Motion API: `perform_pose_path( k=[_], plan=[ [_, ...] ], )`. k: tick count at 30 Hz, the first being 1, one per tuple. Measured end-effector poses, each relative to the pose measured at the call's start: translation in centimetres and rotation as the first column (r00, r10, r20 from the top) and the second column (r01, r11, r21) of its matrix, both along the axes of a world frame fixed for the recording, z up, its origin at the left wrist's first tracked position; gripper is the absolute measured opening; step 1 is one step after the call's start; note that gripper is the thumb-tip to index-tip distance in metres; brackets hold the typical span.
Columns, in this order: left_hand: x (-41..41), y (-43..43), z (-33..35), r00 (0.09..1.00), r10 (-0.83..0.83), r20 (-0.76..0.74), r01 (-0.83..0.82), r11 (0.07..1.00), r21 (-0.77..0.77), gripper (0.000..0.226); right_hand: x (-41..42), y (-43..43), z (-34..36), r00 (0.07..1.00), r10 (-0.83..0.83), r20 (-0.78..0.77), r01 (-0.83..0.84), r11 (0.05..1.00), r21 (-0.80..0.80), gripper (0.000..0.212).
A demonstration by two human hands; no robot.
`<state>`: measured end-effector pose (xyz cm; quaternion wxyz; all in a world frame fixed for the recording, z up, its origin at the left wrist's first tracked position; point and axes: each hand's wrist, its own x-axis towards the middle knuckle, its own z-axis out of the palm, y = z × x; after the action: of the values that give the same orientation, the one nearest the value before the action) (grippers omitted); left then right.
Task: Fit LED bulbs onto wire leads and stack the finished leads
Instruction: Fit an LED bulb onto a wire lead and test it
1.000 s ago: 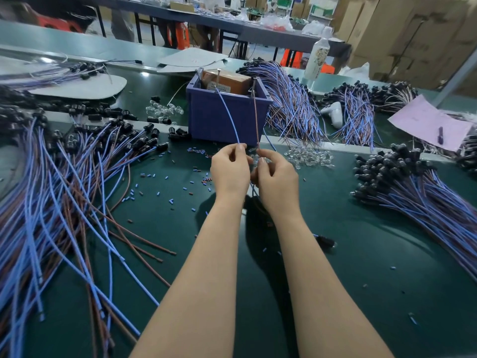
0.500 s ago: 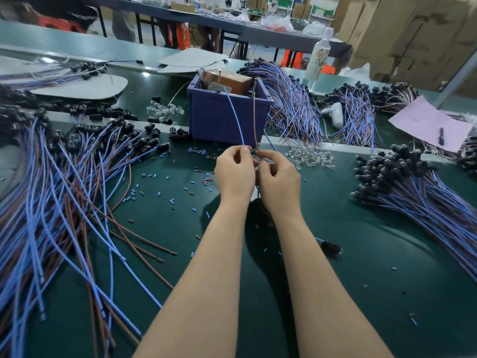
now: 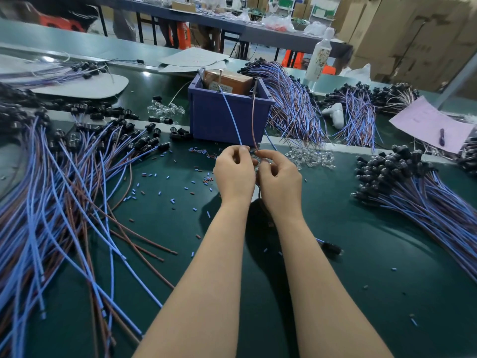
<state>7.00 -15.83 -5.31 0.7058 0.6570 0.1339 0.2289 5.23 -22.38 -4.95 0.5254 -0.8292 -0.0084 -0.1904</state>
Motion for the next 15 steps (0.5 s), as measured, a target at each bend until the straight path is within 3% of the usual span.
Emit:
perform_pose_path(
  k=[15],
  plan=[
    [-0.27,-0.28,0.06,1.0,-0.003,0.018,0.002,0.999,0.035,0.015,0.1,-0.18,-0.18,1.0,0.014,-0.002,-0.014,1.0,-0.002,0.025]
  ],
)
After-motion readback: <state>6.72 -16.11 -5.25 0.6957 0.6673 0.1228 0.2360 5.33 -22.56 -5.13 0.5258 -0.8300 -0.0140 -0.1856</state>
